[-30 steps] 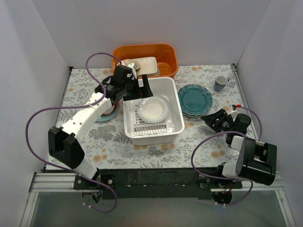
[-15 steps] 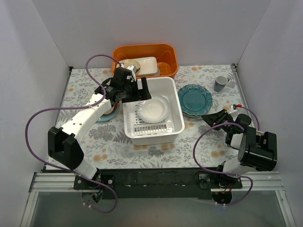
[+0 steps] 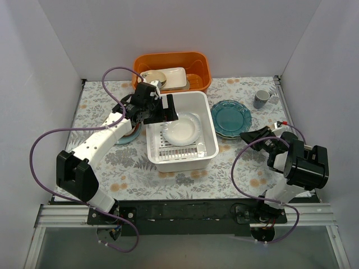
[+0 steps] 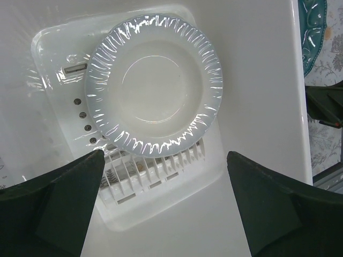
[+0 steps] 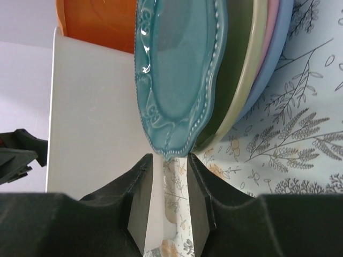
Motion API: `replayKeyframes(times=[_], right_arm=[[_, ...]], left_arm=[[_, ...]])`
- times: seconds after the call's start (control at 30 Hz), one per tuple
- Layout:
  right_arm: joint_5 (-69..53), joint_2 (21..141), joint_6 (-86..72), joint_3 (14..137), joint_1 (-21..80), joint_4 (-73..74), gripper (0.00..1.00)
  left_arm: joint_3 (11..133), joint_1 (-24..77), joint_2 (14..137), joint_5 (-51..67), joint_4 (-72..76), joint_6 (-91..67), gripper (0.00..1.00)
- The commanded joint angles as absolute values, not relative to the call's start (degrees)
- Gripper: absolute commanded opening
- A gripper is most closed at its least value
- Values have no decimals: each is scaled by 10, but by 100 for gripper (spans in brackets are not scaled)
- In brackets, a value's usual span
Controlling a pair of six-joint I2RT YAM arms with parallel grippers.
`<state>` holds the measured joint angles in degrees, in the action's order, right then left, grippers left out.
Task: Place the plates into the plastic bin on the countertop
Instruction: Pick up the plate at the center of the board.
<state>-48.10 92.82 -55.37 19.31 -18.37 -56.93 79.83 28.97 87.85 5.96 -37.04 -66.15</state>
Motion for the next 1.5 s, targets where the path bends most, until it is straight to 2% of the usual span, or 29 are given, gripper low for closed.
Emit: replayKeyframes(times=[0.0,0.53,1.0,1.1,1.13,1.23,1.47], right_arm=[[-481,955,-571,225,-187,-620,39],[-464,1044,-637,240,-185,-723,39],[-430,1109,-657,305,-147,-714,37],[-417,1113,-647,308,-141,-701,28],[-413,1112,-645,305,-140,-701,19],[-404,1109,-640,294,-139,-703,4],[-396,1078,-626,284,-139,-686,1]], left_arm=[[791,286,849,47,-371,-654,98],[780,283,846,46,-367,-652,98],[777,283,817,47,-355,-657,98],[779,283,807,52,-354,-659,98],[779,283,803,52,-353,-659,98],[778,282,800,53,-352,-660,98],[774,282,790,47,-354,-658,98]])
